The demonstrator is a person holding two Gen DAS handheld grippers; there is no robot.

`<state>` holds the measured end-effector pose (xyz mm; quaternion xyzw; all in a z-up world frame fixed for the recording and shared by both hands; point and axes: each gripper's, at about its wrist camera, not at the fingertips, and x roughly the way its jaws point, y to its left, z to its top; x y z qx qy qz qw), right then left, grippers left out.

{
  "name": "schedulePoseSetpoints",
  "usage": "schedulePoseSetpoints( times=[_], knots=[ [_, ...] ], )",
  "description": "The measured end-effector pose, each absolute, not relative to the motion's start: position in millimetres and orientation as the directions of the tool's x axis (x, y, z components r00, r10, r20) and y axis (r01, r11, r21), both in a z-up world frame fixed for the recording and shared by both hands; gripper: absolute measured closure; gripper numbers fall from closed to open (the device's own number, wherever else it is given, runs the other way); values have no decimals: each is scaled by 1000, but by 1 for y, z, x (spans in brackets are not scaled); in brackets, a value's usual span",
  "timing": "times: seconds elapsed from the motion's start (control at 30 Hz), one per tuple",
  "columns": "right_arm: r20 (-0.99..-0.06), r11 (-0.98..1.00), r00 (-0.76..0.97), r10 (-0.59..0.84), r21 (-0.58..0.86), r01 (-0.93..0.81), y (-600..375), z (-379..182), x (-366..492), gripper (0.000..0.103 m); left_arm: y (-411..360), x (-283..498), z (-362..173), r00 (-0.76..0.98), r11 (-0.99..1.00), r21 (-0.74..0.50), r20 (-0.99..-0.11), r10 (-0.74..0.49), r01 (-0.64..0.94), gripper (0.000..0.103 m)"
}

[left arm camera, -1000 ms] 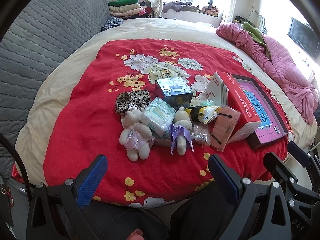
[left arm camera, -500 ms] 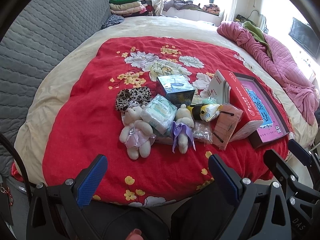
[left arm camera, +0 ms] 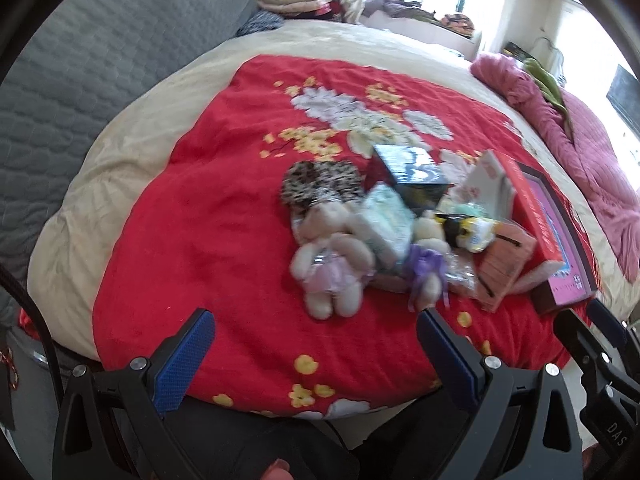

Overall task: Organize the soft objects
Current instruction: 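Grasp the crowned white teddy bear with the left tool while the right grasps the purple-bow bear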

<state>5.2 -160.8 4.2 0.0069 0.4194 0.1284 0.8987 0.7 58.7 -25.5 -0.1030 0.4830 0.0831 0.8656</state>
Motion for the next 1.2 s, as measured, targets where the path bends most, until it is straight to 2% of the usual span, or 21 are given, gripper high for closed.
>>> schedulePoseSetpoints(
  times=[0.37,0.5,0.77,0.87,0.93,1.0,1.07,1.2],
  knots=[
    [-783,950,569,252,87,-301,-120,-18,27,20,92,19,-65,449,956,-125,-894,8,-266,2],
    [-798,940,550,245,57,-336,-103,-29,33,20,91,31,-78,429,953,-170,-902,-48,-252,2],
    [-809,937,537,240,49,-346,-98,-38,40,20,73,59,-93,399,966,-176,-913,-87,-191,2],
    [-814,937,531,236,45,-347,-97,-42,44,20,74,67,-101,376,964,-191,-920,-109,-188,7],
    [-819,935,524,233,40,-352,-94,-45,49,20,77,70,-105,366,959,-207,-922,-125,-195,17],
    [-822,930,519,234,34,-366,-88,-48,54,20,84,72,-110,354,946,-246,-921,-161,-210,21],
    [-820,927,525,229,19,-375,-84,-48,57,20,91,72,-113,360,933,-285,-912,-194,-220,22],
    [-823,914,526,215,-21,-405,-68,-56,65,20,97,72,-112,375,925,-311,-902,-215,-217,30]
  ],
)
